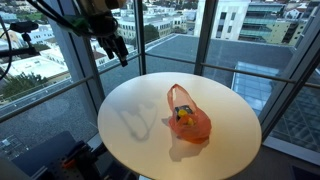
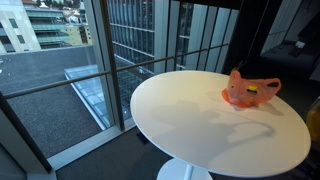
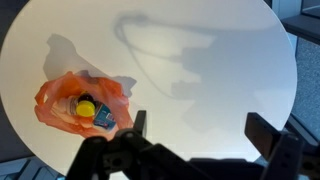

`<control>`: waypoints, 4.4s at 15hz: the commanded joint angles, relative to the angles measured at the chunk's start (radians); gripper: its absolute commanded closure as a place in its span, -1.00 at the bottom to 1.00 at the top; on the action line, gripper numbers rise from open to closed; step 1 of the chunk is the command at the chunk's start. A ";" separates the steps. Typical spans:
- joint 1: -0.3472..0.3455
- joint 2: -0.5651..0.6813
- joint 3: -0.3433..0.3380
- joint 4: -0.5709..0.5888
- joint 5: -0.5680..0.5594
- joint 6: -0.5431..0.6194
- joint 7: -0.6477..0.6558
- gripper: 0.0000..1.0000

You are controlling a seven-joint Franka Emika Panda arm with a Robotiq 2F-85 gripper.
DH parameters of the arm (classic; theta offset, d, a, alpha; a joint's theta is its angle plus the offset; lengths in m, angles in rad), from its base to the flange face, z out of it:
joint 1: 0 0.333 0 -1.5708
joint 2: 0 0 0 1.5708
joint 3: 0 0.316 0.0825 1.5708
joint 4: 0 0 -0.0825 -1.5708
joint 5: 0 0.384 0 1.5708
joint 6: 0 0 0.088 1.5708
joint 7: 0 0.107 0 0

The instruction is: Remove the syrup bottle from the plastic bag

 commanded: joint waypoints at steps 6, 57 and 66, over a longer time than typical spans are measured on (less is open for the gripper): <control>-0.061 0.265 -0.024 0.179 -0.076 0.004 0.110 -1.00; -0.098 0.846 -0.274 0.532 -0.055 0.147 0.205 -1.00; -0.100 0.902 -0.279 0.518 -0.072 0.188 0.175 -1.00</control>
